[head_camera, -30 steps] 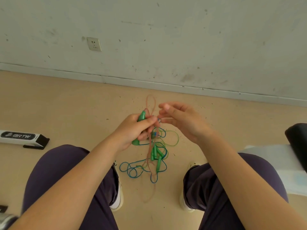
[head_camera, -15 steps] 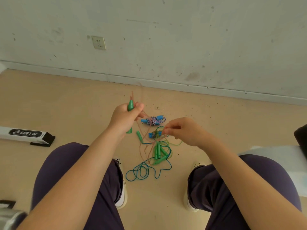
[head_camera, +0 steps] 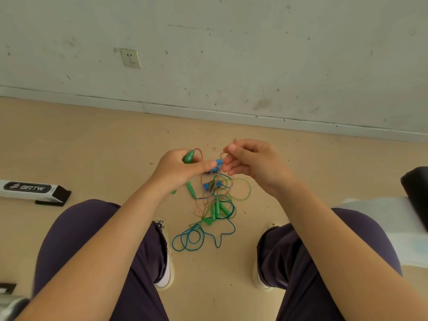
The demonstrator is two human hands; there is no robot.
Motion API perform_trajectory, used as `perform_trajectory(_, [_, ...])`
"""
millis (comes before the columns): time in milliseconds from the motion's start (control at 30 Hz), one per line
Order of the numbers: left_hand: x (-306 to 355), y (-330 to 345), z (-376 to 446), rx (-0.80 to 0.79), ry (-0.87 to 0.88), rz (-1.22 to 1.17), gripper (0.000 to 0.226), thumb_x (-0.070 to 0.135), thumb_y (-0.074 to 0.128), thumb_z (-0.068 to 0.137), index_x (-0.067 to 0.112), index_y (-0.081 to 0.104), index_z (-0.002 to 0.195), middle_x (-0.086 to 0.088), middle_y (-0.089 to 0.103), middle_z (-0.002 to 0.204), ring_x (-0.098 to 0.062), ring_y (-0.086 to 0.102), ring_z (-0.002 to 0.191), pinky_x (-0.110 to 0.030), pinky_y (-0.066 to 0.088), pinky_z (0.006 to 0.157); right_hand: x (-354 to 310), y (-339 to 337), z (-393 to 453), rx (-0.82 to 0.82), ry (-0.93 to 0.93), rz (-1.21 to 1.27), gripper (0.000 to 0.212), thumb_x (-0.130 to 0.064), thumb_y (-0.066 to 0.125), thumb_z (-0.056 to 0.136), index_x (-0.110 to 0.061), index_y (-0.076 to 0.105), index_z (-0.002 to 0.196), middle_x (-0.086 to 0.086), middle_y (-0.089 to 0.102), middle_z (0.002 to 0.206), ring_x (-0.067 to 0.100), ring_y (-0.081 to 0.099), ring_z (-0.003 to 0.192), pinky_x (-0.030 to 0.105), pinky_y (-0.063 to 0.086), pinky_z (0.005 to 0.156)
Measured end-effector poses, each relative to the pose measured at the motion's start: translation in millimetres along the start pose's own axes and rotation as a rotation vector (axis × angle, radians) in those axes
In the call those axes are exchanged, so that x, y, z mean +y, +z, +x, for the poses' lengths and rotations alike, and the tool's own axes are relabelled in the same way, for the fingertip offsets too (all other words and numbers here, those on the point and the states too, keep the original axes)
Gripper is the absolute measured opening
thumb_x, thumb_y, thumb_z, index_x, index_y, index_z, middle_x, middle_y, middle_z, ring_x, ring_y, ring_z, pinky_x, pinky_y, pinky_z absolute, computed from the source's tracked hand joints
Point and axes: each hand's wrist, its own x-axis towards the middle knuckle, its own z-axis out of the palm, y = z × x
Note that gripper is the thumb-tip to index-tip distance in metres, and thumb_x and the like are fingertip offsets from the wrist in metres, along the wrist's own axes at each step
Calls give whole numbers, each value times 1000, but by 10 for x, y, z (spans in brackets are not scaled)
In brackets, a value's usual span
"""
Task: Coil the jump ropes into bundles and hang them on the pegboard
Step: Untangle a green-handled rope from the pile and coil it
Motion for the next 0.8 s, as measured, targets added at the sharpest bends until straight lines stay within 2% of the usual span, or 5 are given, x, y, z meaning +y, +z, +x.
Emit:
perform_trajectory(167, [42, 139, -68, -268, -64, -135, 36, 39, 85, 73, 11, 74, 94, 9, 61, 62, -8, 37, 45, -20, 30, 44, 17, 36, 9, -64, 3, 112, 15, -11, 56, 97, -2, 66, 93, 12, 72, 79, 21, 72, 70, 24, 57, 63])
perform_trajectory(367, [-13, -183, 43, -219, -5, -32, 26, 41, 73, 85, 16, 78, 82, 1, 73, 71, -1, 41, 47, -13, 33, 46, -75, -345, 29, 319, -35, -200, 15, -12, 60, 96, -3, 68, 86, 10, 72, 75, 21, 68, 59, 28, 56, 56])
perform_trajectory(600, [-65, -59, -1, -309, 96, -111, 55, 37, 68, 90, -18, 63, 85, 5, 63, 54, 3, 63, 61, -5, 43, 62, -13, -148, -113, 179, -115, -578, 15, -20, 76, 86, -8, 69, 79, -3, 67, 64, 5, 60, 55, 19, 50, 56])
perform_trajectory(733, [-16, 34, -31, -380, 73, -198, 38, 44, 71, 86, 9, 62, 73, -1, 52, 47, -17, 52, 44, -21, 50, 66, -18, 94, -203, -131, -161, -399, 16, -10, 75, 84, -8, 64, 95, 8, 72, 87, 15, 69, 81, 29, 57, 77])
perform_trajectory(800, [-2, 41, -49, -402, 47, -211, 44, 49, 72, 82, 8, 60, 75, 1, 47, 48, -14, 40, 41, -30, 48, 62, 23, 152, -213, -174, -90, -424, 20, -7, 73, 86, -9, 58, 99, 9, 65, 76, 18, 64, 68, 35, 55, 67])
